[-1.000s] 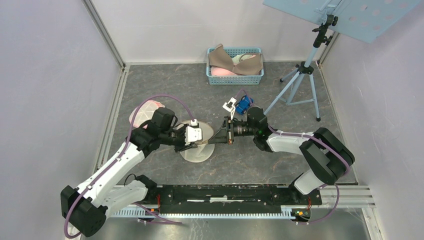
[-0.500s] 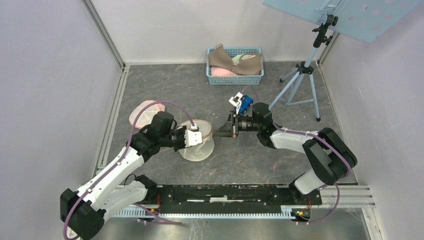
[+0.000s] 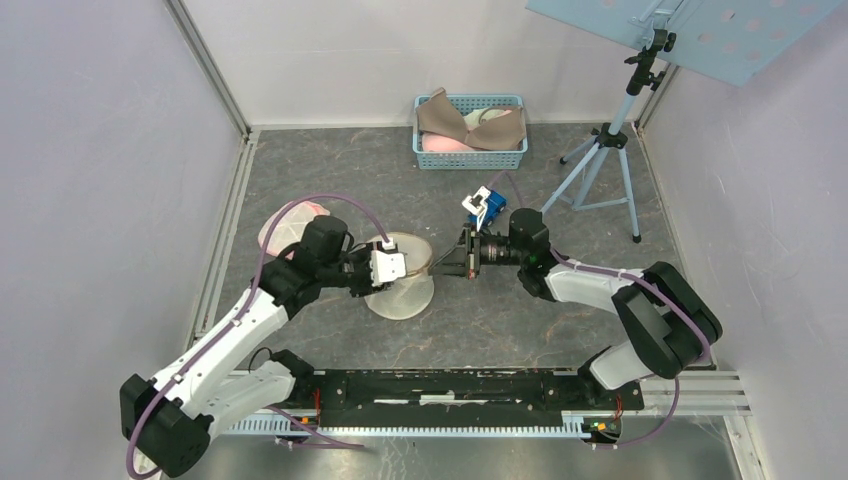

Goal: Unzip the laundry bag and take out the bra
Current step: Unzip the laundry bag at the center of the board.

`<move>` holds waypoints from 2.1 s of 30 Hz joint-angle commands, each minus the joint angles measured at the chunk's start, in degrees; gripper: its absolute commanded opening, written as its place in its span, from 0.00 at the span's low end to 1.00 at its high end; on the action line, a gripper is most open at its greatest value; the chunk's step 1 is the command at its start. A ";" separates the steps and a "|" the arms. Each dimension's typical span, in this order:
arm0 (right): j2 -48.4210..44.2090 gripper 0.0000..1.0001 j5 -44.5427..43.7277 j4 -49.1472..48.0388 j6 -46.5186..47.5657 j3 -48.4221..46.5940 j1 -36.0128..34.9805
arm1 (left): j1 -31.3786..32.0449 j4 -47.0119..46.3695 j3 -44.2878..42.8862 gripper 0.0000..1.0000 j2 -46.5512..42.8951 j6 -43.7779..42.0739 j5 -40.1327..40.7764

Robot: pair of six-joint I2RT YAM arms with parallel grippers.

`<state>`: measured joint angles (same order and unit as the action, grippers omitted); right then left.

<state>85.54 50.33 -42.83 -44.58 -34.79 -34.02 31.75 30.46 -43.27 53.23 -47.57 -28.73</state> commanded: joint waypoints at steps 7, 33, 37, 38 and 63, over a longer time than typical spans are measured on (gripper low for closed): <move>0.34 0.00 -0.05 -4.04 0.03 -1.07 -2.89 | 2.56 0.82 -4.45 0.51 3.07 10.41 -3.32; -1.88 0.00 0.75 -2.30 1.17 0.63 1.44 | -1.70 3.54 -7.44 0.49 1.88 6.13 -5.18; -1.36 0.00 0.48 -3.03 0.69 0.43 -0.09 | 1.24 4.29 -10.39 0.63 1.66 10.47 -4.20; -1.18 0.00 0.41 -3.24 0.51 0.29 -0.31 | 2.09 4.87 -11.02 0.64 2.29 11.01 -3.74; -2.31 0.00 1.18 -2.16 1.71 0.35 2.95 | 3.20 3.76 -6.77 0.02 7.25 11.88 7.30</move>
<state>85.14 50.65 -42.74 -43.79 -34.48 -33.10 37.26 34.92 -51.09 62.24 -34.76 -24.71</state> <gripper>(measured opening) 0.010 0.044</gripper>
